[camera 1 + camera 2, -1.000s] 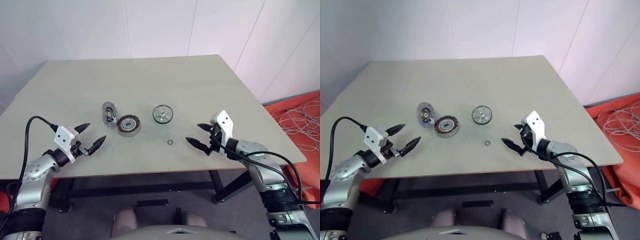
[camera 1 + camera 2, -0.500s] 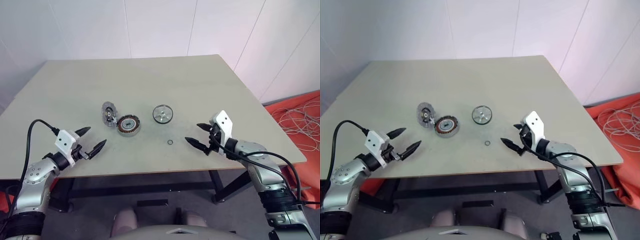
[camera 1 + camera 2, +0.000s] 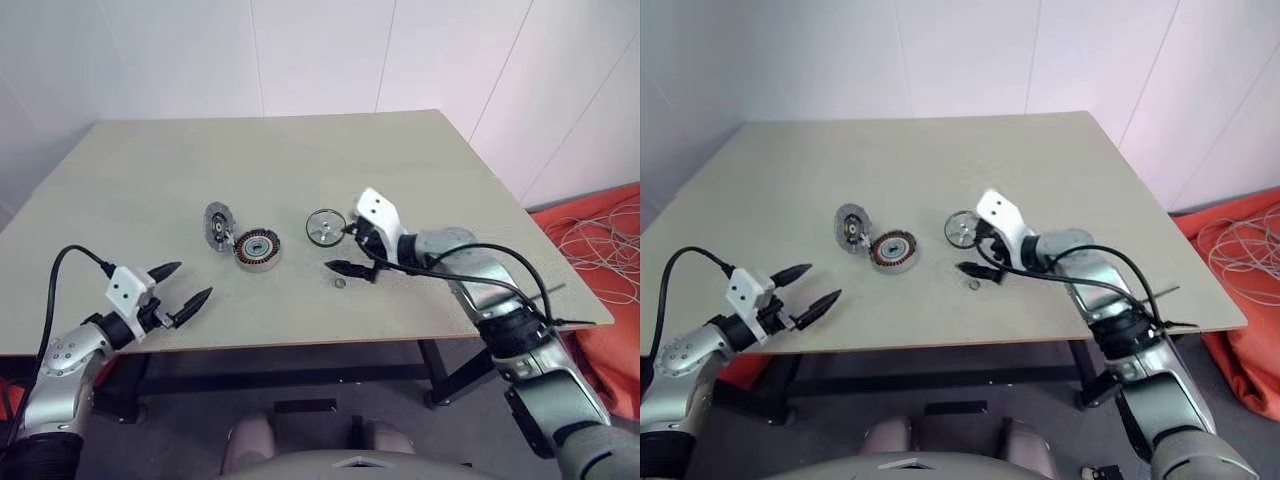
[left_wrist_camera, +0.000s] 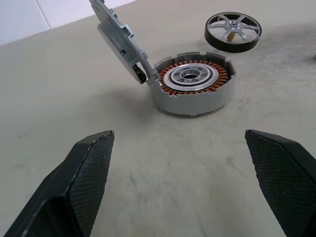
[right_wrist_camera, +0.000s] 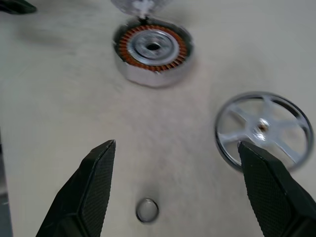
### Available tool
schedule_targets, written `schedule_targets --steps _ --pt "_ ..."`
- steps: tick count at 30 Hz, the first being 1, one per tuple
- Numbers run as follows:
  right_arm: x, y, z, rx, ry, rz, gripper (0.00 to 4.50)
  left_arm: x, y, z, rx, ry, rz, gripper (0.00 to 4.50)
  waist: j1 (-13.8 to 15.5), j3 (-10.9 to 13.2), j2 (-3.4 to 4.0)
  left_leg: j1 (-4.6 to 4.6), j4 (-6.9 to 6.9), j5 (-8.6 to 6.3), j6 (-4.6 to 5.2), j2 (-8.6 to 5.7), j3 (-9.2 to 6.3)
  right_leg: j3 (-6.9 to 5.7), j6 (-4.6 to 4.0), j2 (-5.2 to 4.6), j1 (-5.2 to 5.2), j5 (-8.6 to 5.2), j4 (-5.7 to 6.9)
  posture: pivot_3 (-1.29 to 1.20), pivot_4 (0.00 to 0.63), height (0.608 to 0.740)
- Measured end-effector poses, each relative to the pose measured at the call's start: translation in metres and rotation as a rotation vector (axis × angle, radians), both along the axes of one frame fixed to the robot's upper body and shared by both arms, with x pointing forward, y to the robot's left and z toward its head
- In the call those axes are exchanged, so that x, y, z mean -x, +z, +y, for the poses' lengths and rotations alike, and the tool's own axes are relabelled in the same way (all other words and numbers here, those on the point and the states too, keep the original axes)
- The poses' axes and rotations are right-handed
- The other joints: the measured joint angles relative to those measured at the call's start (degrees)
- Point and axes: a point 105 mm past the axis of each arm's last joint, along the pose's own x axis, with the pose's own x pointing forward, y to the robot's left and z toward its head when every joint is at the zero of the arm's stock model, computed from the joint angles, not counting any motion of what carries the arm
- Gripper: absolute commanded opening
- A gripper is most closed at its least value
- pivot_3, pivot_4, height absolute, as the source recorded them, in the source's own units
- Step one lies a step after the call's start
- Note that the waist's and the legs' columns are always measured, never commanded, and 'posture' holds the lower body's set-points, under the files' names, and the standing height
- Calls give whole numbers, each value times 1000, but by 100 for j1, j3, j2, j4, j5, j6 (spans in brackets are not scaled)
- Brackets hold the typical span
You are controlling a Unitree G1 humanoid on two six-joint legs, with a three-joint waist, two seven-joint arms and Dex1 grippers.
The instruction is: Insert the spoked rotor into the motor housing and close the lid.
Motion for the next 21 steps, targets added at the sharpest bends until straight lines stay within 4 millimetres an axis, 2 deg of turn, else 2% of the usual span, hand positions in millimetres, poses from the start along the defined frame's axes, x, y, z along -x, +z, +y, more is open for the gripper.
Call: schedule_targets --steps 3,6,9,13,17,21 --pt "0 5 27 85 152 12 4452 0 2 -3 5 -10 -6 4500 -29 2 1 -2 13 0 0 6 -1 0 15 1 -2 -9 9 0 0 740" --pt "-5 12 42 173 249 -22 4452 2 2 -4 8 -12 -3 4500 -35 2 -5 -1 17 0 -1 9 -1 0 14 1 -1 -8 10 0 0 740" --pt "-9 11 58 223 300 -32 4452 6 -2 -4 13 -11 16 4500 -39 2 -8 -6 16 0 -1 11 -1 0 -7 2 -4 4 10 0 0 740" --pt "-16 -1 76 294 342 -50 4452 14 -7 -6 18 -16 38 4500 -47 3 -9 -16 15 -1 -2 16 1 0 -16 3 -15 7 9 0 0 740" --pt "-17 -20 82 350 365 -40 4452 23 -13 -8 21 -13 58 4500 -35 7 -9 -20 14 -5 -7 23 1 -1 -22 6 -18 4 9 0 0 740" --pt "-15 -31 88 375 395 -34 4452 21 -6 -13 23 -14 27 4500 -44 9 -8 -17 16 -5 -8 27 1 -2 -23 9 -17 4 12 0 0 740"
